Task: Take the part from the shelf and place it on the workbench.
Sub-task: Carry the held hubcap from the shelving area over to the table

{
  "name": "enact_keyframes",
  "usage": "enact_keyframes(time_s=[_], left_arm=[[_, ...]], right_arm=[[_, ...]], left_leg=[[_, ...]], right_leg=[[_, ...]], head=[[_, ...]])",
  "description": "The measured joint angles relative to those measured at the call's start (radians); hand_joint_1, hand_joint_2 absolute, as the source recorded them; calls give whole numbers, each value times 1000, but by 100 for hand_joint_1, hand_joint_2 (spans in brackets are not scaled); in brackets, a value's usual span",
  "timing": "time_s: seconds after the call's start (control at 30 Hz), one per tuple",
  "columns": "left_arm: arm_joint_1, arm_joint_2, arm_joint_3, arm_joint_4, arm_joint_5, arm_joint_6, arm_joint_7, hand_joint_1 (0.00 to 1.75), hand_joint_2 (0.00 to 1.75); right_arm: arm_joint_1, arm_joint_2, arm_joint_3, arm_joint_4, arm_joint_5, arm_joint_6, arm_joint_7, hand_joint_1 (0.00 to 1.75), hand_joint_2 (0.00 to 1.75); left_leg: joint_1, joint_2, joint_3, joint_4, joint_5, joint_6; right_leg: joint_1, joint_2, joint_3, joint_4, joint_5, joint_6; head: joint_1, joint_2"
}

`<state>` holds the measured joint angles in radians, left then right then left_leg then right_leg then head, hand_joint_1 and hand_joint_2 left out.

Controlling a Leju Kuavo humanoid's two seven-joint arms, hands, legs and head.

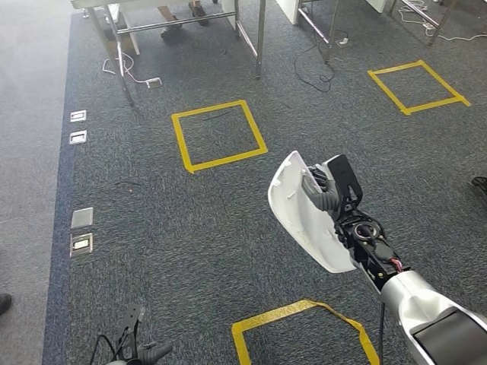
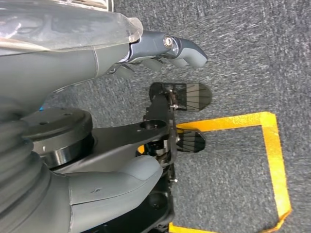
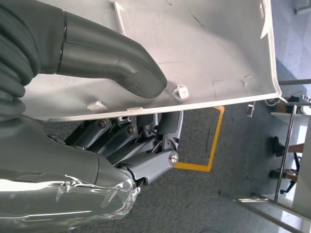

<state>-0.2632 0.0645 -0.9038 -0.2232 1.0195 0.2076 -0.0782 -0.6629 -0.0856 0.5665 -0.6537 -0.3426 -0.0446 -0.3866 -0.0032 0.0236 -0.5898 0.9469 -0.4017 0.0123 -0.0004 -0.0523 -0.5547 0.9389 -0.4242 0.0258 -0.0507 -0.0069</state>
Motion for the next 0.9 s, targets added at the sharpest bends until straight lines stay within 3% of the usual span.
enact_keyframes(time_s=[0.43,0.57,0.67,0.73,0.83,0.87,0.9], left_arm=[[1,0,0,0,32,-1,-10,0,175],[1,0,0,0,35,0,-1,0,175],[2,0,0,0,36,3,4,0,175],[1,-1,0,0,37,5,6,0,175],[-1,-2,0,0,38,8,6,0,175],[0,-4,0,0,38,8,7,0,175],[1,-5,0,0,39,8,7,0,175]], right_arm=[[3,0,0,-6,3,3,2,175,175],[3,0,1,-7,6,6,3,175,175],[3,0,1,-9,6,9,3,175,175],[1,0,0,-10,6,10,2,175,175],[5,0,0,-10,6,12,2,175,175],[9,0,1,-10,7,12,3,175,175],[12,0,1,-9,7,12,3,175,175]], left_leg=[[0,0,0,0,0,0],[-6,-1,-3,4,-5,9],[-1,-6,10,-15,-6,22],[6,-10,27,-27,-5,27],[9,-15,37,-29,-9,29],[11,-19,41,-28,-11,26],[15,-25,45,-26,-15,21]], right_leg=[[0,0,0,0,0,0],[-6,-4,3,-2,3,7],[-8,0,6,11,4,18],[-10,24,-22,71,-30,24],[-18,48,-124,265,-109,34],[-21,48,-146,298,-114,36],[-25,48,-148,291,-98,39]], head=[[0,0],[0,0],[0,0],[0,0],[1,0],[1,0],[1,0]])
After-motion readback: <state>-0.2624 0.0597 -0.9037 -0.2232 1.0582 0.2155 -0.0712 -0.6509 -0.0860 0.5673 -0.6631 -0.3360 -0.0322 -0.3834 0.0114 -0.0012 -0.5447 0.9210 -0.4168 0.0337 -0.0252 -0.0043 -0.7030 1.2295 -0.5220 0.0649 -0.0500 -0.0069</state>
